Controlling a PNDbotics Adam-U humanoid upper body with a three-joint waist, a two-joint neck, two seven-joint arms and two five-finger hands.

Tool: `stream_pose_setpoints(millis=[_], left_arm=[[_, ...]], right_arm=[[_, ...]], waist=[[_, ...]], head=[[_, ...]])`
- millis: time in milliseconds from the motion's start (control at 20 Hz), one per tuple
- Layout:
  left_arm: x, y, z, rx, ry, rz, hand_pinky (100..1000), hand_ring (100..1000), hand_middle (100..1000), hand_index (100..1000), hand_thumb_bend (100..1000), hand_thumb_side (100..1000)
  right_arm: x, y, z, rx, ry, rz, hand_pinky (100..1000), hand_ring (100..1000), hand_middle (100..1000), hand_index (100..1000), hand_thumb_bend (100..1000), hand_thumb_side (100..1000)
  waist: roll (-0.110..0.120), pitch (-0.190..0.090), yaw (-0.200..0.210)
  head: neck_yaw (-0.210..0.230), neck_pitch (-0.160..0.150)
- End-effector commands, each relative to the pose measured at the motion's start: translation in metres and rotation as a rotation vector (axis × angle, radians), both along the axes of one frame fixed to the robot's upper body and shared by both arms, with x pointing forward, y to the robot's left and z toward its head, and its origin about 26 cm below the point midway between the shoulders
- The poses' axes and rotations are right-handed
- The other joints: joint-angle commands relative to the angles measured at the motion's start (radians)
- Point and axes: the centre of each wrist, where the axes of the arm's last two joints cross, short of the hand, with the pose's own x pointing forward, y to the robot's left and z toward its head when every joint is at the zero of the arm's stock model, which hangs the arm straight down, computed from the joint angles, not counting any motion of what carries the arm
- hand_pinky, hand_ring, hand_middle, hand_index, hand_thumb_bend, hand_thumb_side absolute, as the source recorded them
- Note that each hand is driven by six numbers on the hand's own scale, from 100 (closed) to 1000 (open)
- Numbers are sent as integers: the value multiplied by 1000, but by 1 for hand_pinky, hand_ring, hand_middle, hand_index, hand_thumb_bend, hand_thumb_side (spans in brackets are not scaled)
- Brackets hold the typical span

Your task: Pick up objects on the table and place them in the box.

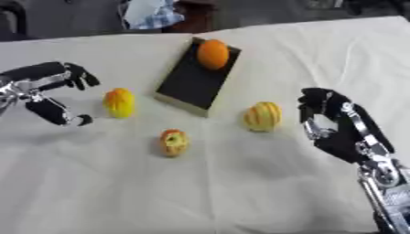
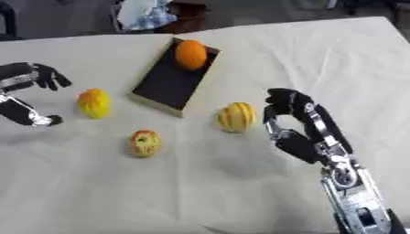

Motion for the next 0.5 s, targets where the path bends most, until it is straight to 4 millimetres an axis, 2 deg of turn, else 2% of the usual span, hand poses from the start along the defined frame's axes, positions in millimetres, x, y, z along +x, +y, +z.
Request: stream_pose_setpoints(millis=[50, 500], left_arm=[[7, -1, 7, 14, -32, 2, 775, 746, 758, 856, 496, 202], [20, -18, -5, 8, -118, 29, 777, 747, 767, 859, 509, 190]], right_arm=[[0, 0, 5, 1, -16, 10, 733, 710, 684, 814, 100, 382], [0, 2, 5, 4, -13, 17, 733, 710, 684, 814, 100, 384]], waist=[[-5, -30, -1], [-5, -31, -9]], head=[[1, 3], [10, 2]])
